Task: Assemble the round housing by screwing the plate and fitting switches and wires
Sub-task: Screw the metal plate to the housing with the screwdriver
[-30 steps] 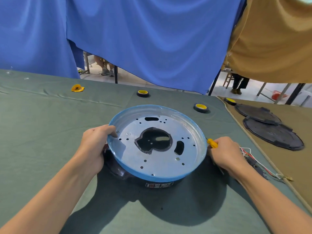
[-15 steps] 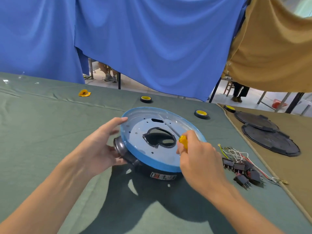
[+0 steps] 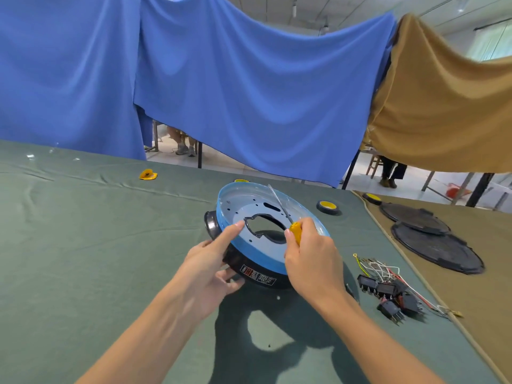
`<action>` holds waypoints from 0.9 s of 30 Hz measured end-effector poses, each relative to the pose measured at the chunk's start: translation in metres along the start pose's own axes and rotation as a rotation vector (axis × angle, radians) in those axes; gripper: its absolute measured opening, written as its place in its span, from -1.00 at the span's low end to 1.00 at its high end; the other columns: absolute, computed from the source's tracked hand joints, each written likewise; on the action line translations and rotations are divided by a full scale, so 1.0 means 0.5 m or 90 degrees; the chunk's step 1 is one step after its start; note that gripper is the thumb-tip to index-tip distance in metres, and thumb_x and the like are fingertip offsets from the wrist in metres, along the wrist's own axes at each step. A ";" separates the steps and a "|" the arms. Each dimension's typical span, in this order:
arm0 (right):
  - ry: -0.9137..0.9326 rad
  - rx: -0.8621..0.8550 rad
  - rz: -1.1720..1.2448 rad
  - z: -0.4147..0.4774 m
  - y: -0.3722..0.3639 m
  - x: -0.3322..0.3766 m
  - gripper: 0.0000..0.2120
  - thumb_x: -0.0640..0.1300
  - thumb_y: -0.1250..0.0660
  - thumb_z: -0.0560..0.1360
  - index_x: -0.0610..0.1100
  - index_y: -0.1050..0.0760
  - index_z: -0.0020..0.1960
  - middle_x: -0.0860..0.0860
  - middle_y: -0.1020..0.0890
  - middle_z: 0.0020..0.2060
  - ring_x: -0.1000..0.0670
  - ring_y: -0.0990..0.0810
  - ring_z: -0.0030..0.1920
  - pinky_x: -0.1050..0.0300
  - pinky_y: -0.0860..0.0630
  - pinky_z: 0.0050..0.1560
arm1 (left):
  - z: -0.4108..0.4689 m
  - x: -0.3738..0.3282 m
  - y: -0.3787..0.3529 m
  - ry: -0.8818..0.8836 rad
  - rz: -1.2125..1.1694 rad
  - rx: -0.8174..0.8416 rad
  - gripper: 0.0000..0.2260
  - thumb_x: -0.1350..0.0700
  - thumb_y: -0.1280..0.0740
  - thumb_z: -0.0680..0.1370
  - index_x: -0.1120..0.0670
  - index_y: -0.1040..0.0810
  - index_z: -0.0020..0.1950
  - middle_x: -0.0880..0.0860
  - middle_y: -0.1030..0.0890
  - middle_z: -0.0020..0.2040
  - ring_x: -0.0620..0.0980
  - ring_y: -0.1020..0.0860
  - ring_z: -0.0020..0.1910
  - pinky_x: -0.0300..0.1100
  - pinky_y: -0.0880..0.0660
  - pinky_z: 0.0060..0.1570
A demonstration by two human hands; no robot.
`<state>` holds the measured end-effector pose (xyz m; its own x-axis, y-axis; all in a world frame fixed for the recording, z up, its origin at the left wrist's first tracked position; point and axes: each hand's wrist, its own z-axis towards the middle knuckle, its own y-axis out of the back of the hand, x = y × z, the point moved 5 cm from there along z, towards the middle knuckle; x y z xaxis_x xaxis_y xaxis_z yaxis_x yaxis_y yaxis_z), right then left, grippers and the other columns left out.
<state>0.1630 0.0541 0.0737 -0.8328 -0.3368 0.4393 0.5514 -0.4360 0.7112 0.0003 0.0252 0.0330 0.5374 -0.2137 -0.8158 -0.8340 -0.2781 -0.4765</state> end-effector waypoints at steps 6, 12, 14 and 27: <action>-0.046 -0.071 0.145 0.008 0.002 0.011 -0.84 -0.04 -0.13 0.64 -0.09 -0.39 -0.05 0.02 -0.65 -0.23 -0.10 -0.59 -0.13 -0.07 -0.49 -0.12 | 0.017 0.067 -0.047 -0.041 -0.060 -0.104 -0.57 0.02 -0.65 0.24 0.17 -0.62 -0.01 0.09 -0.72 -0.12 0.05 -0.66 -0.09 -0.14 -0.52 -0.16; -0.140 -0.050 0.329 0.009 -0.005 0.000 -0.84 -0.09 -0.19 0.63 -0.05 -0.44 -0.13 0.14 -0.64 -0.33 0.31 -0.52 -0.23 0.48 -0.34 -0.27 | 0.052 0.053 -0.038 -0.084 -0.054 -0.198 -0.63 0.12 -0.52 0.37 0.20 -0.54 0.11 0.16 -0.65 -0.06 0.10 -0.60 -0.18 -0.13 -0.48 -0.28; -0.168 -0.055 0.372 0.011 0.001 0.000 -0.82 -0.07 -0.20 0.62 -0.06 -0.48 -0.12 0.18 -0.64 -0.35 0.33 -0.51 -0.22 0.45 -0.35 -0.27 | 0.051 0.024 -0.027 -0.142 -0.041 -0.259 -0.54 -0.01 -0.47 0.30 0.20 -0.52 0.10 0.16 -0.62 -0.03 0.12 -0.60 -0.14 -0.08 -0.52 -0.20; -0.213 -0.074 0.487 0.012 0.065 -0.011 -0.82 -0.13 -0.21 0.62 -0.18 -0.51 -0.09 0.32 -0.62 -0.38 0.37 -0.48 -0.35 0.39 -0.32 -0.34 | -0.073 -0.188 -0.048 -0.697 0.383 -0.451 -0.23 -0.10 -0.39 0.22 0.08 -0.42 0.42 0.05 -0.58 0.12 0.13 -0.55 0.03 -0.02 -0.44 0.04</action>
<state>0.1852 0.0468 0.0979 -0.1873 -0.3177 0.9295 0.9558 -0.2774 0.0978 -0.0258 0.0176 0.1330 -0.5047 0.2597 -0.8233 -0.4839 -0.8749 0.0207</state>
